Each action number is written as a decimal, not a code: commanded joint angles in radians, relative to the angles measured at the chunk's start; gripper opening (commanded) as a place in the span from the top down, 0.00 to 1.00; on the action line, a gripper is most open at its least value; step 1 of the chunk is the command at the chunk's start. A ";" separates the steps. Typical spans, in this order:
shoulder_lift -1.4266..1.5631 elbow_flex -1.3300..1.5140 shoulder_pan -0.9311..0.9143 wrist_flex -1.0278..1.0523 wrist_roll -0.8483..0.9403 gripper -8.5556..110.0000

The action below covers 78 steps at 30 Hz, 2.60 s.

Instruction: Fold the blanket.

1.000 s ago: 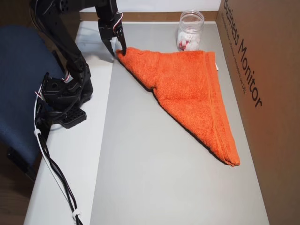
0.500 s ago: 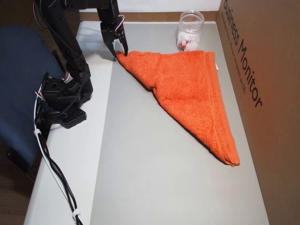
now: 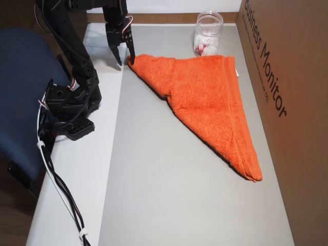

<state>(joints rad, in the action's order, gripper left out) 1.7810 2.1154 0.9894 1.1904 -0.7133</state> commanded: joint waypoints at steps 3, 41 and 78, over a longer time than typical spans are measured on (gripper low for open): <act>0.028 0.023 0.008 -0.150 -0.049 0.80; -0.078 0.060 0.058 -0.324 -0.031 0.80; -0.060 0.009 0.005 -0.327 -0.048 0.89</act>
<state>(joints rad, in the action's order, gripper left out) 1.7027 2.1737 1.0109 0.8728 -0.7563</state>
